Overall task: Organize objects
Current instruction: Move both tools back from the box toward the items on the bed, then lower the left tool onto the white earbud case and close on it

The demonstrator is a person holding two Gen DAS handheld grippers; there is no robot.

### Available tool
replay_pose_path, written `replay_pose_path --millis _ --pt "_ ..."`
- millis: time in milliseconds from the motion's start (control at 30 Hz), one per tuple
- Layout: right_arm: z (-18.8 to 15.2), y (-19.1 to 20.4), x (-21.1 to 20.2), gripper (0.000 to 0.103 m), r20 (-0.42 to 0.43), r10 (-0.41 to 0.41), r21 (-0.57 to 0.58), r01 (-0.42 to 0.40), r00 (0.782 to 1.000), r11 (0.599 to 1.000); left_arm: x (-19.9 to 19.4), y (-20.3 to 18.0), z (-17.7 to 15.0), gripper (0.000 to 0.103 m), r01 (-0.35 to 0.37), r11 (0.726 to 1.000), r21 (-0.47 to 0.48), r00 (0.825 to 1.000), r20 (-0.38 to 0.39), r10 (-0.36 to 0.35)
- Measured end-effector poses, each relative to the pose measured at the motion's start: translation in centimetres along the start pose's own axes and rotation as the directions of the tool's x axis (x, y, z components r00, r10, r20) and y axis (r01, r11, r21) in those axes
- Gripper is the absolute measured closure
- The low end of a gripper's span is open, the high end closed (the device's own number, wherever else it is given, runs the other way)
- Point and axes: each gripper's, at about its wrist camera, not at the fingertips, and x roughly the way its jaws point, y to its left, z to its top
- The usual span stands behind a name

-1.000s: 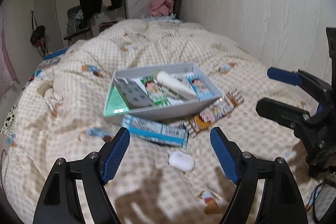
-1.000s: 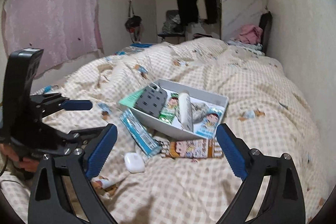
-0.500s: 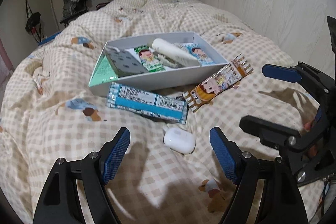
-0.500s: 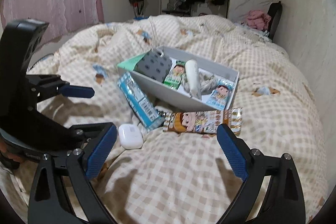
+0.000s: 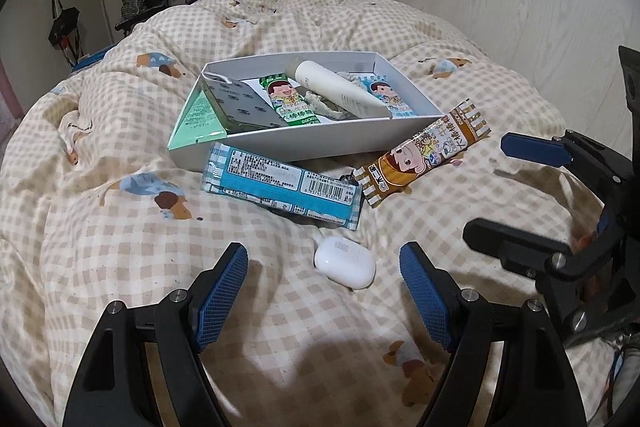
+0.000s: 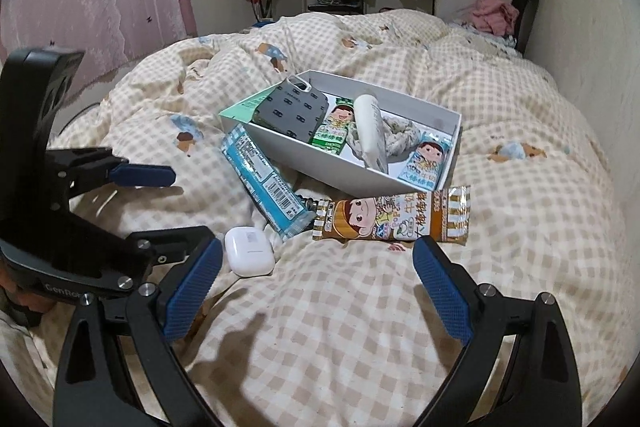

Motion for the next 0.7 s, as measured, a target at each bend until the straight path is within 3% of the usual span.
replay_pose_path --millis 467,533,633,700 --pt "0.0 -0.9 0.1 0.007 -0.006 0.021 0.059 -0.020 1.000 0.998 0.1 0.3 -0.1 0.028 0.016 1.000 -0.008 1.000 -0.003 -0.016" --pt "-0.1 -1.4 0.2 0.007 -0.005 0.030 0.088 -0.029 1.000 0.996 0.4 0.6 -0.2 0.047 0.041 0.999 -0.018 0.999 -0.013 -0.042" --pt "-0.2 -2.7 0.2 0.007 -0.003 0.051 0.150 -0.050 0.999 0.987 1.0 0.8 -0.3 0.067 0.068 0.997 -0.026 0.996 -0.051 -0.069" --pt "-0.4 -3.5 0.2 0.007 -0.001 0.057 0.196 -0.056 0.998 0.979 1.5 0.5 0.0 0.071 0.089 0.996 -0.006 0.992 -0.083 -0.089"
